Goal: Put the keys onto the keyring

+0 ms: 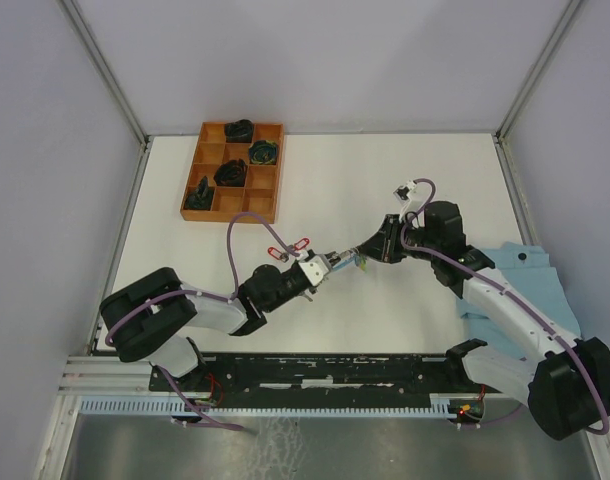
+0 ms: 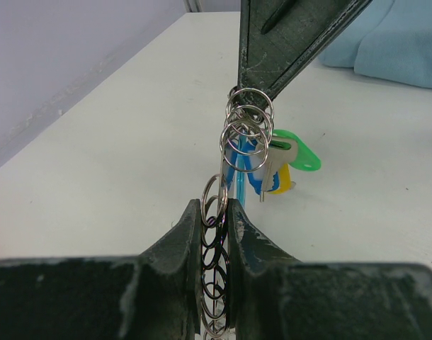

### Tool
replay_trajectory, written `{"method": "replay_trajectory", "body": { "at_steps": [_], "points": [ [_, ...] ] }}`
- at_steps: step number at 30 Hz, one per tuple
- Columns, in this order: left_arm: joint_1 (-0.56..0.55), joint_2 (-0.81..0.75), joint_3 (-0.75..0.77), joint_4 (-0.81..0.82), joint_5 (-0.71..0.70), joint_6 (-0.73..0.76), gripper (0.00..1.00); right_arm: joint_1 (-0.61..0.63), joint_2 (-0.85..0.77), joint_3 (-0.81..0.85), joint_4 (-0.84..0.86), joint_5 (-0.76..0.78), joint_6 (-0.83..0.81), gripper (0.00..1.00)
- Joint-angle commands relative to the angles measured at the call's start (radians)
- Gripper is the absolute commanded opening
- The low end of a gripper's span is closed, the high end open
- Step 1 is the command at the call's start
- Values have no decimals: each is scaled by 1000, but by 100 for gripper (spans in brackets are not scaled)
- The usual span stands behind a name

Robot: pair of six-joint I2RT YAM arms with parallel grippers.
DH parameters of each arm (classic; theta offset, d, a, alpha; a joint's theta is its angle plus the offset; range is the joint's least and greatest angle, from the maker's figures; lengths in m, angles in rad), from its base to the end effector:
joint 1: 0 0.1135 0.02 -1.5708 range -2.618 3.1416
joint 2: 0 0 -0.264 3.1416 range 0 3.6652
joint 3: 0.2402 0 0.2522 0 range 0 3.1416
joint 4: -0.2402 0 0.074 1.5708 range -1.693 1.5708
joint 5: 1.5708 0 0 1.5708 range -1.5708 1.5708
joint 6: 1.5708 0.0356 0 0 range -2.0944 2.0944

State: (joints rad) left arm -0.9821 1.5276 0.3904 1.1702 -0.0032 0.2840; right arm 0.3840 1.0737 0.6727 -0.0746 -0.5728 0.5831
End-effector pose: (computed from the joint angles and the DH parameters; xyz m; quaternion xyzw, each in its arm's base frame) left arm 0.1531 -0.2291 0.1838 0.4104 0.5613 -0.2447 0.6757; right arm 0.2111 0.1061 0.2576 -0.0649 0.8296 0.4457 0.3300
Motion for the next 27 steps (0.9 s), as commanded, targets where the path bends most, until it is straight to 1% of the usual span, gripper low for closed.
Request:
{"method": "replay_trajectory", "body": {
  "at_steps": [1,5,10,14,21,24,27],
  "points": [
    [-1,-23,15,125,9,-48,3,-2,-20,6,76,-56,14,20],
    [-2,-24,11,125,9,-44,3,-2,-33,13,53,-38,-3,15],
    [-2,-28,2,126,8,-37,3,-1,-35,25,19,-27,-33,5],
    [-2,-22,-6,127,1,-36,3,-3,-38,59,-34,-10,-83,1],
    [-1,-12,-14,123,14,-38,4,-2,-35,143,-162,46,-257,1],
    [-1,-11,-13,126,29,-43,12,-1,-30,165,-175,52,-327,1],
    [-2,-16,-13,137,53,-55,25,0,-21,173,-156,28,-402,1]
  ]
}}
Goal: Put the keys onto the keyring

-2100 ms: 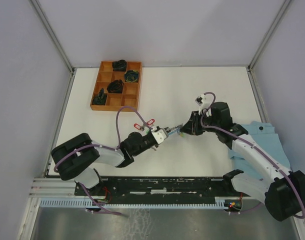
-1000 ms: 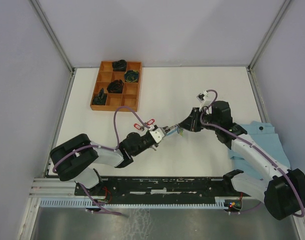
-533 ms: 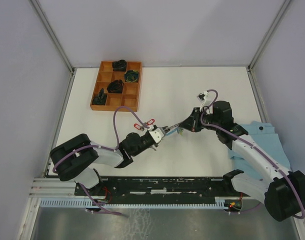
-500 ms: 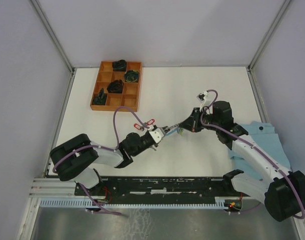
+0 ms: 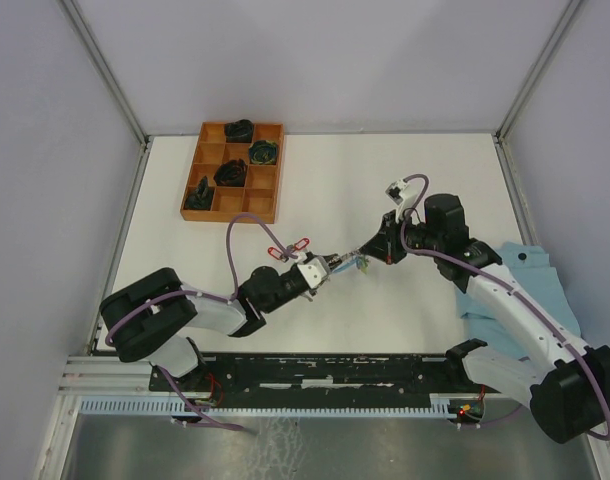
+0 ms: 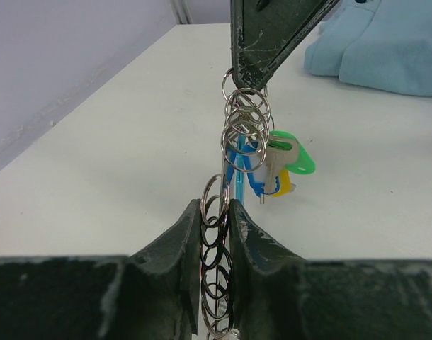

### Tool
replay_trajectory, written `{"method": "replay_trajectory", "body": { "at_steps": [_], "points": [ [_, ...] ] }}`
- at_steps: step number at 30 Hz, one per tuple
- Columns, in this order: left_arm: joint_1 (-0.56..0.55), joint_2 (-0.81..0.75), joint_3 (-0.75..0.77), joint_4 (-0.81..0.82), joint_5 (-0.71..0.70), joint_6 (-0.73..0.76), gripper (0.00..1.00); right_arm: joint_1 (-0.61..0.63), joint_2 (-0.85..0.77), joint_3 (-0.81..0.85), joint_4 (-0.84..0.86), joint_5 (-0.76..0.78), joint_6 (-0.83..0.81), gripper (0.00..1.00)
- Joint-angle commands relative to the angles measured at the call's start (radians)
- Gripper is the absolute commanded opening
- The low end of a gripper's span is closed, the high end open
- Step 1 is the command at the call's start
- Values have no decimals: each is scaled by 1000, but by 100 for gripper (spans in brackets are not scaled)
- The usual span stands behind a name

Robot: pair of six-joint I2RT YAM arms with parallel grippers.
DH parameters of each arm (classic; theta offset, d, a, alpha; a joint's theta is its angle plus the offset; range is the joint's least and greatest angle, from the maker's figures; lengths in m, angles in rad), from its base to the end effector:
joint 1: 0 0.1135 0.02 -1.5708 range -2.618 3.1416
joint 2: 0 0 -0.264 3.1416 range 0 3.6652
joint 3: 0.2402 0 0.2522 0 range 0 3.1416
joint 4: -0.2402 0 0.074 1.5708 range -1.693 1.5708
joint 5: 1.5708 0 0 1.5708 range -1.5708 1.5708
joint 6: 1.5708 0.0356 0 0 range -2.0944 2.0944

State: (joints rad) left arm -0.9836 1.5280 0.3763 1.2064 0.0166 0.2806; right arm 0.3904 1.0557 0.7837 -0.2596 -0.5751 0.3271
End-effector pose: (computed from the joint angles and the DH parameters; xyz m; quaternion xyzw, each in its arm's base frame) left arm 0.1505 -0.2273 0.1839 0.4111 0.5511 -0.2554 0.6798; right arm 0.2068 0.1060 0.2826 -0.1671 0.8275 0.3977 0.3594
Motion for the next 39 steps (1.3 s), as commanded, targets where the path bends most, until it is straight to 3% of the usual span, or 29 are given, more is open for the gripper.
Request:
{"method": "replay_trajectory", "body": {
  "at_steps": [1,5,12,21,26,30,39],
  "points": [
    [0,-20,2,102,43,-55,31,-8,1,66,29,26,-176,1],
    [0,-50,-9,102,55,-71,48,-8,14,82,31,1,-291,1],
    [20,-147,-55,82,74,-154,52,-8,58,119,36,-67,-465,1],
    [191,-195,-12,25,305,-284,51,-6,107,111,110,-268,-657,1],
    [255,-116,20,105,445,-351,43,0,135,110,118,-326,-764,1],
    [279,-57,41,177,530,-366,35,5,167,131,108,-346,-803,1],
    [280,36,123,143,641,-340,37,34,190,164,37,-380,-913,1]
  ]
}}
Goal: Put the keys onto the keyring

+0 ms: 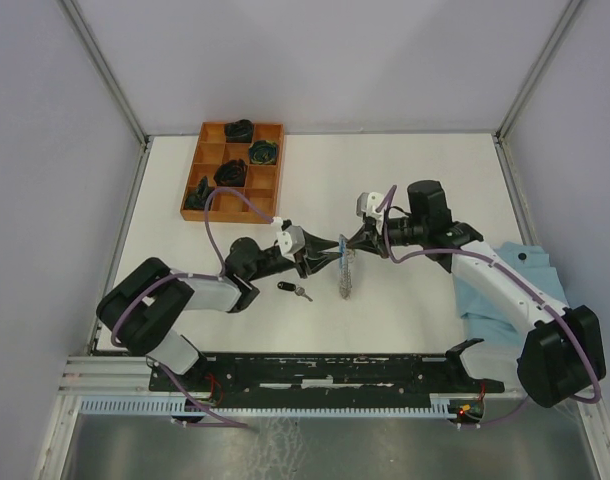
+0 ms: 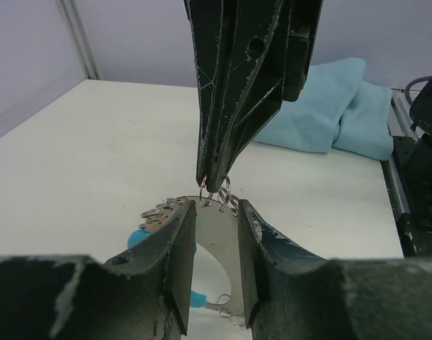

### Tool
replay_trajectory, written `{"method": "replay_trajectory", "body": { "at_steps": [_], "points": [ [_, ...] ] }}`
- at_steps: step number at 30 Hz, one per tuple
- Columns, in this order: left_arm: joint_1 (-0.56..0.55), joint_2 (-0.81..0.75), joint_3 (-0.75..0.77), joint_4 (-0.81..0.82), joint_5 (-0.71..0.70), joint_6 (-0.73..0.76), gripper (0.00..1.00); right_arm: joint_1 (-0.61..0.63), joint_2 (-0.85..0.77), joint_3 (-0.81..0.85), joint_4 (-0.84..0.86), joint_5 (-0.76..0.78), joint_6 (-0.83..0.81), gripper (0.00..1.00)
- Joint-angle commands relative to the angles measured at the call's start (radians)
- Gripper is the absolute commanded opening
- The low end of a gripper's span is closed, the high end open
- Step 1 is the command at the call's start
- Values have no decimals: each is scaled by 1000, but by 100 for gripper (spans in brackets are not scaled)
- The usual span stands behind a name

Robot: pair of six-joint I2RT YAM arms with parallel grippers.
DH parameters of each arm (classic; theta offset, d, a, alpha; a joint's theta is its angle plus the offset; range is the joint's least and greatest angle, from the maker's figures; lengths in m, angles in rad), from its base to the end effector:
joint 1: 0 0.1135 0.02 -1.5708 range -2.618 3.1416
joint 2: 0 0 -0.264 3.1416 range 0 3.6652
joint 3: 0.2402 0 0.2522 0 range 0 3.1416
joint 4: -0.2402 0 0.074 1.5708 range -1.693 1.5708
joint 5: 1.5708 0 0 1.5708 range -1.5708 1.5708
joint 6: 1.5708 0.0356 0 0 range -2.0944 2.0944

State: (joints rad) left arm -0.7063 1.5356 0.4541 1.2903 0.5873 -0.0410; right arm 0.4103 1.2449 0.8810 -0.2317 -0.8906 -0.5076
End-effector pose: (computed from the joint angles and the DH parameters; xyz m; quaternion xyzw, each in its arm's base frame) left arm 0.2004 -0.1969 0.2108 0.4093 0.4961 -0.4411 0.6259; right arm 0.2325 0.1313 0.2784 -0.5341 0.6254 0.3595 0.4408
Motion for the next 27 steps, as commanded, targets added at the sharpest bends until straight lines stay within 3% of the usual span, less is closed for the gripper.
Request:
{"method": "replay_trajectory", "body": {
  "at_steps": [1,9,15,21,27],
  "points": [
    [2,35,48,57,71,-17,37,17,5,73,-8,-66,-87,1],
    [11,62,50,52,33,6,39,31,10,89,-45,-94,-125,1],
    [18,59,55,53,72,3,34,34,8,90,-64,-109,-145,1],
    [17,64,60,55,112,-2,19,37,10,95,-75,-120,-155,1],
    [18,58,60,53,141,-1,12,38,12,100,-89,-124,-166,1]
  ]
}}
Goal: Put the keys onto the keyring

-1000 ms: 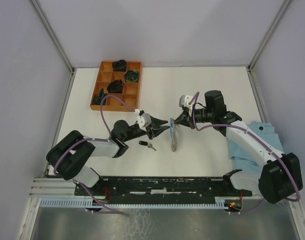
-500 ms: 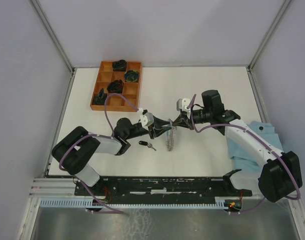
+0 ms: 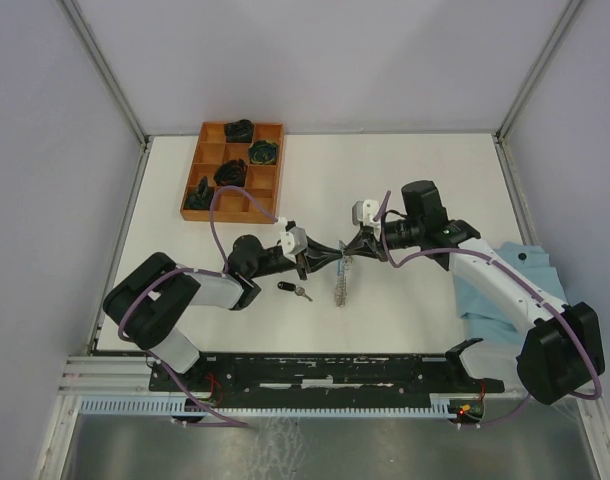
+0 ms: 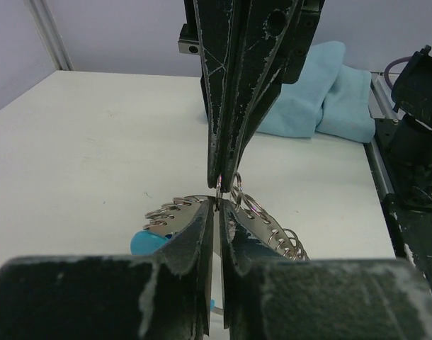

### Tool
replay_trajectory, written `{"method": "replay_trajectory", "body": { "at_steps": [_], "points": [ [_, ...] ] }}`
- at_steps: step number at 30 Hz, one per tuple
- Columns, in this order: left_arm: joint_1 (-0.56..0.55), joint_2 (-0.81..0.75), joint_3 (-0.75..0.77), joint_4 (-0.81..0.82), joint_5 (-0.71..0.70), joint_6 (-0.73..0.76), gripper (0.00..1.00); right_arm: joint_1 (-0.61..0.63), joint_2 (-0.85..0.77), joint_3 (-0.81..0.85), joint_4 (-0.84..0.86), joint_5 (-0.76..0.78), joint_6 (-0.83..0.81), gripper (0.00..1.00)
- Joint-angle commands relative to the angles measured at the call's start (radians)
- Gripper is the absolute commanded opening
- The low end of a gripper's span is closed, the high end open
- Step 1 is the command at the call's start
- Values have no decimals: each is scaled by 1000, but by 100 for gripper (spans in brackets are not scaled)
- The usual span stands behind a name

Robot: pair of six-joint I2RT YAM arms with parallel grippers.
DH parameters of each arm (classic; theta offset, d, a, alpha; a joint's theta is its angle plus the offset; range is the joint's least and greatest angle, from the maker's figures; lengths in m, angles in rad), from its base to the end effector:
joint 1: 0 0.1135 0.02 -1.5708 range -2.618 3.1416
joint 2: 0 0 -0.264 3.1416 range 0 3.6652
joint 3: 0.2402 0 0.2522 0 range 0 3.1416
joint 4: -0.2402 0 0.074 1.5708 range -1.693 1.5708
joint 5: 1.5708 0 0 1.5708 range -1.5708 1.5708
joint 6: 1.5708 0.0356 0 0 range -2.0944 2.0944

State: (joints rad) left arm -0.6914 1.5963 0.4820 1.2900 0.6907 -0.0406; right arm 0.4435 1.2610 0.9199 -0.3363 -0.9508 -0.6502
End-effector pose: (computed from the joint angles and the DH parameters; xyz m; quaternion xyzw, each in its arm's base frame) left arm 0.2077 -0.2014 0.2017 0.4391 0.4897 -0.4611 0.5956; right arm 0.2262 0.1395 0.2802 -0.5859 0.5821 0.3710 0.4246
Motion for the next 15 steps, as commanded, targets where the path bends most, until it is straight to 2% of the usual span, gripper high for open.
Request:
{"method": "replay_trajectory", "body": {
  "at_steps": [1,4,7,10,15],
  "points": [
    [3,-6,35,53,41,-3,12,6,-2,62,14,-66,-24,1],
    [3,-12,40,51,48,-8,11,9,3,62,9,-63,-30,1],
    [3,-19,44,31,54,-8,3,10,10,65,-2,-56,-37,1],
    [3,-41,48,-22,46,1,3,11,11,76,-41,-39,-54,2],
    [-2,-164,92,-346,-31,74,3,10,-6,86,-111,25,-94,11]
  ]
}}
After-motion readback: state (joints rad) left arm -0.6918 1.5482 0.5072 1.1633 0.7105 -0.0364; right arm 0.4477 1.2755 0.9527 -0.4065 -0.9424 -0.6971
